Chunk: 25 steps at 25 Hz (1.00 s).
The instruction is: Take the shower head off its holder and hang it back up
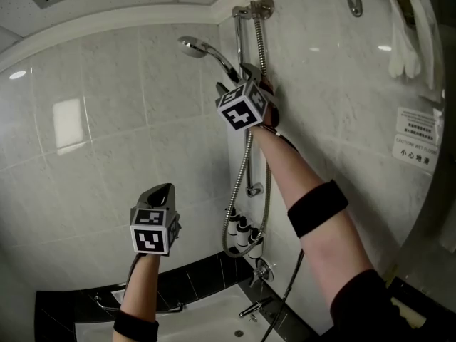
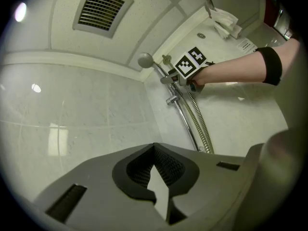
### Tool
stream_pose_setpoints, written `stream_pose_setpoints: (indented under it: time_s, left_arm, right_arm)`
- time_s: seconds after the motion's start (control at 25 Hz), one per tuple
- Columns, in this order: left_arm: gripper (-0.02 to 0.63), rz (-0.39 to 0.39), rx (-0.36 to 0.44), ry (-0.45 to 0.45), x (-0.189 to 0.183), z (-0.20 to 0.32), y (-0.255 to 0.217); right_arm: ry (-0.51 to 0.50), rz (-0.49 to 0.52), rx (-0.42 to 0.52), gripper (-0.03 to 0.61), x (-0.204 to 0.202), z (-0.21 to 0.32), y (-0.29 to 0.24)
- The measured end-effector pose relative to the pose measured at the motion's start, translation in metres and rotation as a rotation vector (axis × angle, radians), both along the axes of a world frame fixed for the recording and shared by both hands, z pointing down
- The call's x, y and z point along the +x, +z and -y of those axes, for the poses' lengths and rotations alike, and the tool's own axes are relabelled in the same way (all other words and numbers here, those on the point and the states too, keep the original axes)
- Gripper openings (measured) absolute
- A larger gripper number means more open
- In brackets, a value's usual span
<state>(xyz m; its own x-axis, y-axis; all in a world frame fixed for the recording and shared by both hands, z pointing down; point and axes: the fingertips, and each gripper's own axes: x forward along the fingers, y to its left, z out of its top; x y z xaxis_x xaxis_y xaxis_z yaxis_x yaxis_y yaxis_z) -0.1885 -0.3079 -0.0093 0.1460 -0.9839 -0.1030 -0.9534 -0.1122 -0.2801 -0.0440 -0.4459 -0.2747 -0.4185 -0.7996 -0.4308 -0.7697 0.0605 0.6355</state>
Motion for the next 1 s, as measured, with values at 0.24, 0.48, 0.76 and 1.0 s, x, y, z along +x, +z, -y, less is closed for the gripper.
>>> stream_pose_setpoints:
  time_s: [0.24,0.48,0.76,1.0]
  left_arm:
    - [0.002,0.007,0.008,0.003,0.004,0.005,-0.001]
    - [0.002,0.004,0.001,-0.02,-0.009,0.004,0.007]
    - [0.002,0.006,-0.017,-0.051,-0.026,-0.002,0.016]
    - [0.002,-0.001,-0.016,-0.082,-0.042,-0.013,0.015]
  right_arm:
    - [0.06,-0.01,-0.011,0.245,0.0,0.023,-0.005]
    - [0.072,0.015,0.002,0.155,0.0,0.023,-0.008]
    - [0.018,0.075,-0.039,0.14,-0.004,0.019,-0.012]
    - [-0.029,0.012,0.031,0.137,-0.036,-0.017,-0.03]
